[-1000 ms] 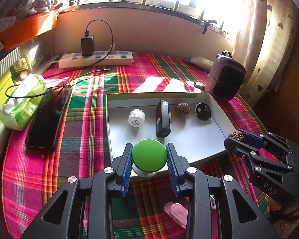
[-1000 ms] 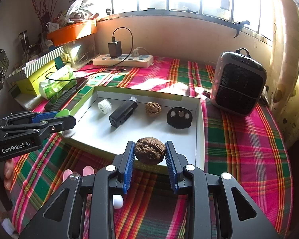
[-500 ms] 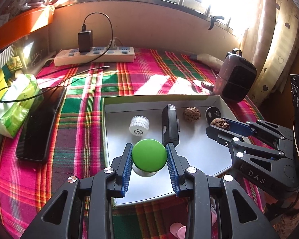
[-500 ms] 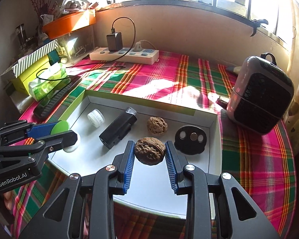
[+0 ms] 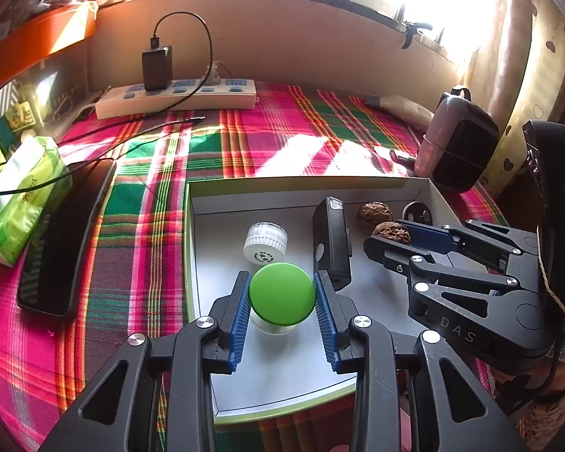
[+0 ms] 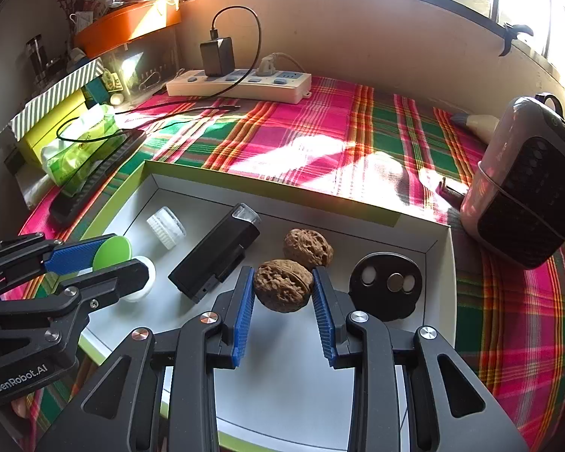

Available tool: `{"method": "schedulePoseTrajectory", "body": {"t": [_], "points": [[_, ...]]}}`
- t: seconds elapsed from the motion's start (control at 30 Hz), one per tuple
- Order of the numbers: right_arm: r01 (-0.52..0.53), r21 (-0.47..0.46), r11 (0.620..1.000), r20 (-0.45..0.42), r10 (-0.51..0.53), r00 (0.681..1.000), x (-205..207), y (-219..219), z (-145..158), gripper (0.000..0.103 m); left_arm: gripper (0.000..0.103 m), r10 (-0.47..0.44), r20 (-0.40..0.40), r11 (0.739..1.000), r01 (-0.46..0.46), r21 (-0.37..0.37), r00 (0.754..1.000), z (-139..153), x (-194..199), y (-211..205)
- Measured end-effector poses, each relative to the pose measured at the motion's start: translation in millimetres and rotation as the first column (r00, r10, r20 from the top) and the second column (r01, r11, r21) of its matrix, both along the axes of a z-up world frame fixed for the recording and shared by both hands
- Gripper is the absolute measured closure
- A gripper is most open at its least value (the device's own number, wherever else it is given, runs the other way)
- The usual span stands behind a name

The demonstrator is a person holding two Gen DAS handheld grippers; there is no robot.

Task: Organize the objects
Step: 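Lower the walnut into the box and open the right tool while the left lowers the green toy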

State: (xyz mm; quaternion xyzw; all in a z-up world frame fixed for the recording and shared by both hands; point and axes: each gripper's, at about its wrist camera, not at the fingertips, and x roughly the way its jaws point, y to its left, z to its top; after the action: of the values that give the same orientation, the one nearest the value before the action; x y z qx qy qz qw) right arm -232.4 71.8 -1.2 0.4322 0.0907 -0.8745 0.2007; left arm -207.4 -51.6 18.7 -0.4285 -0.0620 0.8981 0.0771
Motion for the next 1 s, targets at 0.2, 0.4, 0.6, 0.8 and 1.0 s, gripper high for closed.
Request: {"method": "schedulePoseTrajectory", "body": {"t": [0.2, 0.4, 0.6, 0.8, 1.0], "points": [[-0.001, 0.009, 1.0, 0.009, 0.001, 1.0, -6, -3, -5, 0.071, 0.072, -0.003, 0.017, 1.0, 0.003, -0.007, 1.0, -6, -6, 1], [-0.005, 0.019, 1.0, 0.01, 0.005, 1.0, -11, -6, -8, 0.071, 0.072, -0.01, 0.011, 1.0, 0.01, -0.012, 1.0, -7, -8, 2], [-0.006, 0.028, 1.0, 0.009, 0.005, 1.0, -12, -9, -11, 0.071, 0.072, -0.014, 0.007, 1.0, 0.014, -0.022, 1.0, -8, -9, 3], [-0.001, 0.022, 1.0, 0.008, 0.001, 1.0, -12, -8, -11, 0.071, 0.072, -0.015, 0.003, 0.999, 0.015, -0.033, 1.0, -8, -10, 4], [0.001, 0.023, 1.0, 0.007, -0.001, 1.0, -13, -8, -11, 0.071, 0.072, -0.015, 0.004, 0.999, 0.015, -0.03, 1.0, -8, -10, 4]]}}
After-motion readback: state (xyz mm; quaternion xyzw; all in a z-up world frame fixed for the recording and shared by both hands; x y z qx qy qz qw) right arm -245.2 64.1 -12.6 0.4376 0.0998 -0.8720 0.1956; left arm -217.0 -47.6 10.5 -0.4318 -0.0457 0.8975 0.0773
